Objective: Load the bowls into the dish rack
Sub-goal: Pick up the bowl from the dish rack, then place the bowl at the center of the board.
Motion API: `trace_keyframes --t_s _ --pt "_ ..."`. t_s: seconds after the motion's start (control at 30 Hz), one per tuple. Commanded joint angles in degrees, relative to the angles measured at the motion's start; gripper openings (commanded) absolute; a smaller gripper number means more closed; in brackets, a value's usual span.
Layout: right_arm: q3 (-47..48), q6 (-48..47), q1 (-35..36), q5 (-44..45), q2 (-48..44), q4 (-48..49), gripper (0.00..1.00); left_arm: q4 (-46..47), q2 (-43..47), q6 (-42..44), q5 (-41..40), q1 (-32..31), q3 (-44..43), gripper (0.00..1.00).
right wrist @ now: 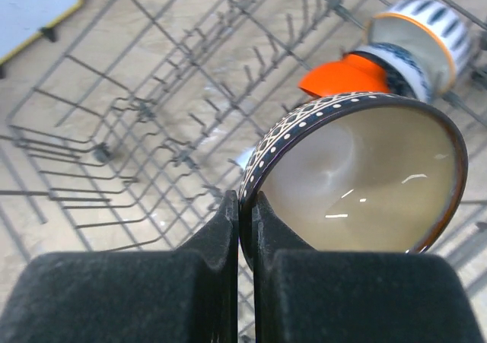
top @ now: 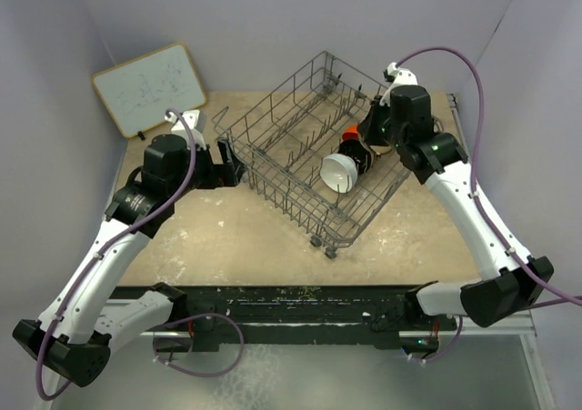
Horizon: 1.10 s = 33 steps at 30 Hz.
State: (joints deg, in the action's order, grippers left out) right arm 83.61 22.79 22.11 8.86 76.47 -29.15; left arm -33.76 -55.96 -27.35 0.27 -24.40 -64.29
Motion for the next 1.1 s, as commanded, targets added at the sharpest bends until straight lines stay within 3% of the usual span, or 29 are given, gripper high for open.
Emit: trace_keyframes --t_s 0.0,0.23,0.43,0.53,0.73,1.07 --pt "0.5 2.3 0.0 -10.1 -3.9 14.2 0.00 -0.4 1.6 0.8 -1.3 0.3 -2.8 1.00" --pt "-12.0 14.3 0.0 -24.4 -7.1 42.3 0.00 -3.3 3.2 1.5 -3.6 0.3 -5.3 1.00" --pt "-14.6 19.6 0.2 -28.4 -5.7 52.5 0.00 -5.2 5.6 1.1 -5.0 0.3 -6.2 1.00" --pt "-12.3 17.4 2.0 -26.4 -5.0 50.5 0.00 -7.1 7.2 1.1 -7.6 0.3 -6.9 1.00" --pt "-1.1 8.9 14.7 -18.5 -1.4 38.0 0.00 -16.1 10.1 4.9 -19.6 0.3 -14.4 0.99" --pt "0.8 7.7 33.7 -10.6 2.3 31.5 0.00 -29.6 13.0 5.8 -30.3 0.3 -29.8 1.00"
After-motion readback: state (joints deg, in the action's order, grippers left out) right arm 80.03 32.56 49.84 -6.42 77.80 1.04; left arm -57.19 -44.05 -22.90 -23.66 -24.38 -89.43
